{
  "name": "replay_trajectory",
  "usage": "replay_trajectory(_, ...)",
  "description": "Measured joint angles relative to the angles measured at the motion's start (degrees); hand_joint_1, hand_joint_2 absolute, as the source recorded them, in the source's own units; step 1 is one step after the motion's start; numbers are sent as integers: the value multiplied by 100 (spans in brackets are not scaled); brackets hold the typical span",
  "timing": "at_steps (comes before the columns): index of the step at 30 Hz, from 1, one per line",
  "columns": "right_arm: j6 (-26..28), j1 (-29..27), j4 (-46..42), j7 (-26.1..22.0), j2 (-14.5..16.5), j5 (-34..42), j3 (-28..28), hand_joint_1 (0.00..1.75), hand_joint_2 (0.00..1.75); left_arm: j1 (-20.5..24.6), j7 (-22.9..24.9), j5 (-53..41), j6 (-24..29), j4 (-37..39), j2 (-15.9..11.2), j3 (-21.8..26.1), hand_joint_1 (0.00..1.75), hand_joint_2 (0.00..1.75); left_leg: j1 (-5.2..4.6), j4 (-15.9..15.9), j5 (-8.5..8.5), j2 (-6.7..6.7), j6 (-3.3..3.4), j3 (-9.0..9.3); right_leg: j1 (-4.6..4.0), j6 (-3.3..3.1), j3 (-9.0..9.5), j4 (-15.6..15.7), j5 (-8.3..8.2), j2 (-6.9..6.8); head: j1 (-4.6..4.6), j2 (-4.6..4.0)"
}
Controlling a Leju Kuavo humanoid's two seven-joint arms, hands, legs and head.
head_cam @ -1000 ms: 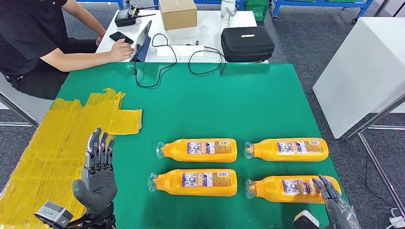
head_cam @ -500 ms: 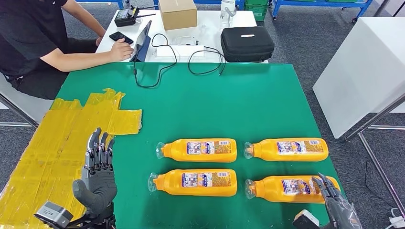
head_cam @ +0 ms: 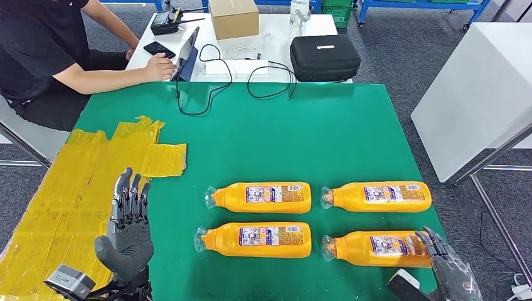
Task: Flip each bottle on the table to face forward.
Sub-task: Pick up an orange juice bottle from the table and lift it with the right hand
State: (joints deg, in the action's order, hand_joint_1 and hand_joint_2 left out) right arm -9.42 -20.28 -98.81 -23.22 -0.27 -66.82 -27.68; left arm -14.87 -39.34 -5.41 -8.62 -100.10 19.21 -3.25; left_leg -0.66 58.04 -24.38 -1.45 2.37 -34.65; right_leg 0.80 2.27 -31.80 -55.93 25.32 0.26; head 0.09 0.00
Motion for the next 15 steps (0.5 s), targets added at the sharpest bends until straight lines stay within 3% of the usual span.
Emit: replay_trajectory(15,310,706,1205,490,-681,-37,537,0,175,24,0,76,-107,46,0,27,0,0,0,1,1,0,1,0,0,1,0,0,-1,0,-1,0)
